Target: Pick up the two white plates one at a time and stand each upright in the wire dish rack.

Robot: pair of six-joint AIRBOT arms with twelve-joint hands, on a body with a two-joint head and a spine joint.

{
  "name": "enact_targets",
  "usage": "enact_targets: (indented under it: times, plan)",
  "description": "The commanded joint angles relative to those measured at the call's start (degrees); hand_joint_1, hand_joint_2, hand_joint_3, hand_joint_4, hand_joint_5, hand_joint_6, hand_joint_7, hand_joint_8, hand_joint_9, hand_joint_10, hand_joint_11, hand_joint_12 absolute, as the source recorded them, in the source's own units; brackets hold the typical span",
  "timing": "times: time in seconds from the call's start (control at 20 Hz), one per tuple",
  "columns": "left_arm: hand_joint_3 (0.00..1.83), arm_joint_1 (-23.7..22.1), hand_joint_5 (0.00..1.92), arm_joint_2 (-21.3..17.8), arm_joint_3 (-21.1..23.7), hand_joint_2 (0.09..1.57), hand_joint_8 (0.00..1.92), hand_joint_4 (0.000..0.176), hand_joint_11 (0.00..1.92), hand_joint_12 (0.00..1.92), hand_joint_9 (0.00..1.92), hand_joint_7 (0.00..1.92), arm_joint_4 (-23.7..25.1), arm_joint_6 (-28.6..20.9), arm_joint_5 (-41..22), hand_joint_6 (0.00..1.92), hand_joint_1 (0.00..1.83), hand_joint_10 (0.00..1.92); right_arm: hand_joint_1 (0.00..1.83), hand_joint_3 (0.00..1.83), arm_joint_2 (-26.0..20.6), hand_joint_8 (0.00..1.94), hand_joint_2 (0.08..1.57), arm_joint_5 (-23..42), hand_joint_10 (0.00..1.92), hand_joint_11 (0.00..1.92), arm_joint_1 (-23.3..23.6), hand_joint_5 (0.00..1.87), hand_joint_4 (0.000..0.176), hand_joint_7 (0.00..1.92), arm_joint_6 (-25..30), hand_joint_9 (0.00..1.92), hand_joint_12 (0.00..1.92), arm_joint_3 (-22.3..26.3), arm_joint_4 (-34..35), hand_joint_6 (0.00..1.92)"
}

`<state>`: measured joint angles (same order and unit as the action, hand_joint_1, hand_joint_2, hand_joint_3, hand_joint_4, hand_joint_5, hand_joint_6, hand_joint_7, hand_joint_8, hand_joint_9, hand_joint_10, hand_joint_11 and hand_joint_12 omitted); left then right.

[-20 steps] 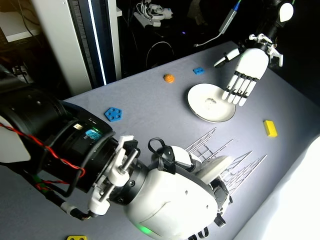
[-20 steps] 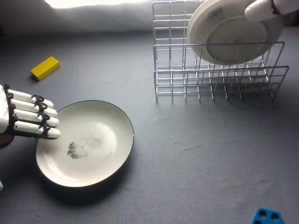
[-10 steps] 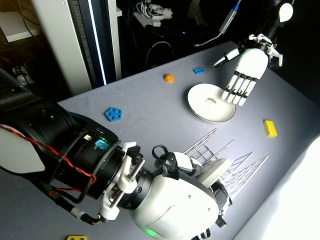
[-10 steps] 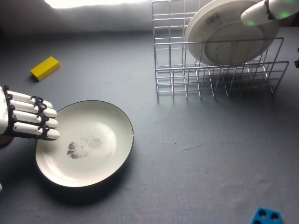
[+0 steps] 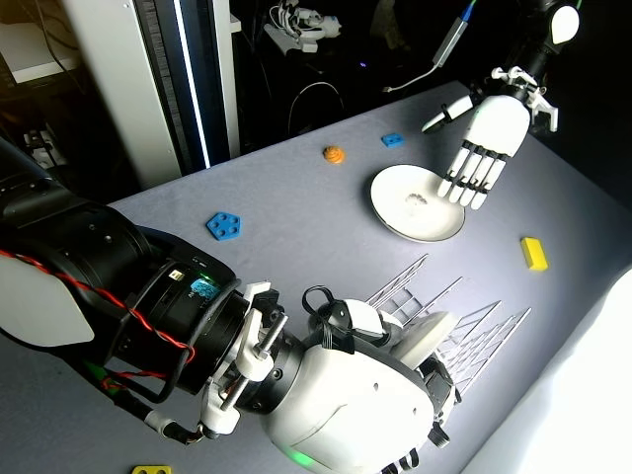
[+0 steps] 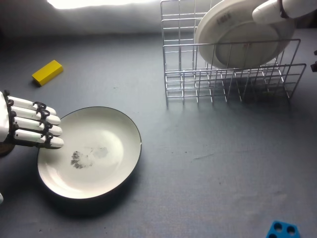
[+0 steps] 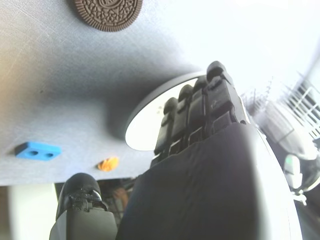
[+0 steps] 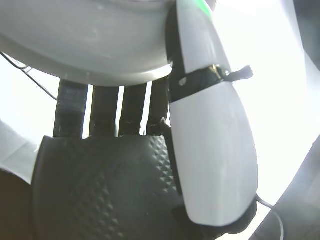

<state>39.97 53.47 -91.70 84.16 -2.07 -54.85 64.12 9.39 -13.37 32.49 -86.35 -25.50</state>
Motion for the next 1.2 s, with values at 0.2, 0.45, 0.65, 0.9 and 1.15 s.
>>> enact_targets:
  times: [0.2, 0.45, 0.65, 0.9, 1.15]
  plan:
    - [0.01, -0.8, 0.03, 0.0, -0.1, 0.98, 0.0, 0.0, 0.0, 0.0, 0.0, 0.0, -3.0, -0.4, -1.9, 0.0, 0.0, 0.0, 1.14, 0.0, -0.2, 0.12, 1.15, 6.2, 0.16, 0.67, 0.4, 0.9, 0.0, 1.05, 0.5, 1.01, 1.13, -0.2, 1.8, 1.09]
    - [0.01, -0.9, 0.03, -0.1, 0.3, 0.98, 0.0, 0.0, 0.0, 0.0, 0.0, 0.0, -3.0, -0.5, -2.1, 0.0, 0.0, 0.0, 1.15, 0.0, -0.3, 0.05, 1.14, 6.5, 0.11, 0.67, 0.4, 0.92, 0.0, 1.07, 0.0, 1.02, 1.09, 0.1, 1.8, 1.05]
    - [0.01, -0.9, 0.03, -0.1, 0.4, 0.99, 0.0, 0.0, 0.0, 0.0, 0.0, 0.0, -3.0, -0.5, -2.1, 0.0, 0.0, 0.0, 1.1, 0.0, -0.3, 0.0, 1.06, 6.8, 0.03, 0.5, 0.5, 0.82, 0.0, 0.96, -0.5, 0.93, 1.16, 0.6, 1.8, 0.21]
    - [0.01, -0.5, 0.04, -0.1, 0.2, 0.99, 0.01, 0.0, 0.0, 0.0, 0.0, 0.02, -3.0, -0.5, -2.1, 0.01, 0.0, 0.0, 1.13, 0.0, -0.3, 0.0, 1.06, 6.9, 0.0, 0.39, 0.6, 0.79, 0.0, 0.88, -1.1, 0.86, 1.2, 0.9, 1.8, 0.08]
    - [0.0, -0.3, 0.05, 0.0, 0.2, 0.98, 0.01, 0.0, 0.0, 0.0, 0.0, 0.02, -3.0, -0.5, -1.9, 0.0, 0.0, 0.0, 1.1, 0.0, -0.8, 0.0, 1.08, 6.9, 0.0, 0.33, 1.6, 0.76, 0.0, 0.83, -1.9, 0.81, 1.22, 1.7, 1.8, 0.05]
